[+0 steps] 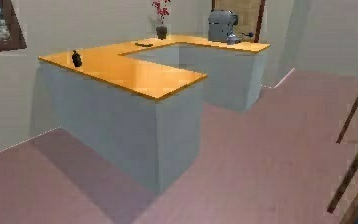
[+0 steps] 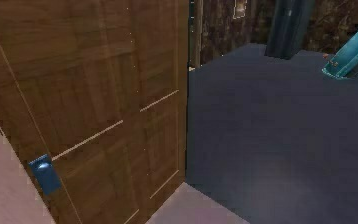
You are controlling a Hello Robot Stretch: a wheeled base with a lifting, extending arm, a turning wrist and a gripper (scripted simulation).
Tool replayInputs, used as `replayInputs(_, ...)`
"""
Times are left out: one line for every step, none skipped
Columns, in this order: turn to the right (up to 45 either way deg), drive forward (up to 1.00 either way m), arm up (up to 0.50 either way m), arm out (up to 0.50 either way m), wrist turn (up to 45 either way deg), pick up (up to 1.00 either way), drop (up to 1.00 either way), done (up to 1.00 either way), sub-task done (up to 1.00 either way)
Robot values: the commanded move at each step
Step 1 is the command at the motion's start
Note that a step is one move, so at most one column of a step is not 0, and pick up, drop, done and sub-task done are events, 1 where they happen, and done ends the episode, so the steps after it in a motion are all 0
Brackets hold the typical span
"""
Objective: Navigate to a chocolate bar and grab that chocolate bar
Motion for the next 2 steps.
replayInputs(-6.0, 0.0, 0.0, 0.0, 0.0, 0.0, 0.0, 0.0, 0.0)
replayInputs(0.0, 0.6, 0.0, 0.0, 0.0, 0.0, 0.0, 0.0, 0.0)
